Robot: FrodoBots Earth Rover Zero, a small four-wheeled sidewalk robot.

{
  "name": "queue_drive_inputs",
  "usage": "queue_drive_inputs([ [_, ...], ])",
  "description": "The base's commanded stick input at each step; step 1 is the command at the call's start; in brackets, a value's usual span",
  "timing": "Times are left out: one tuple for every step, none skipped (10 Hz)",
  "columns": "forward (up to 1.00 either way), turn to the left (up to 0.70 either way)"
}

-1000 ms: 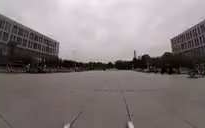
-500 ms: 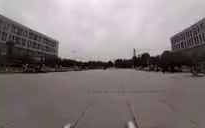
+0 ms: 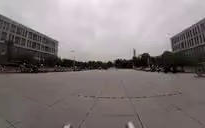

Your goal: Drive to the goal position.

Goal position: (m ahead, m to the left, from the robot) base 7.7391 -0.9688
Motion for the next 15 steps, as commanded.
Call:
queue_drive_inputs([
  [0.7,0.0],
  [0.7,0.0],
  [0.7,0.0],
  [0.7,0.0],
  [0.7,0.0],
  [0.7,0.0],
  [0.7,0.0],
  [0.7,0.0],
  [0.7,0.0],
  [0.7,0.0],
  [0.7,0.0],
  [0.7,0.0],
  [0.7,0.0],
  [0.7,0.0],
  [0.7,0.0],
])
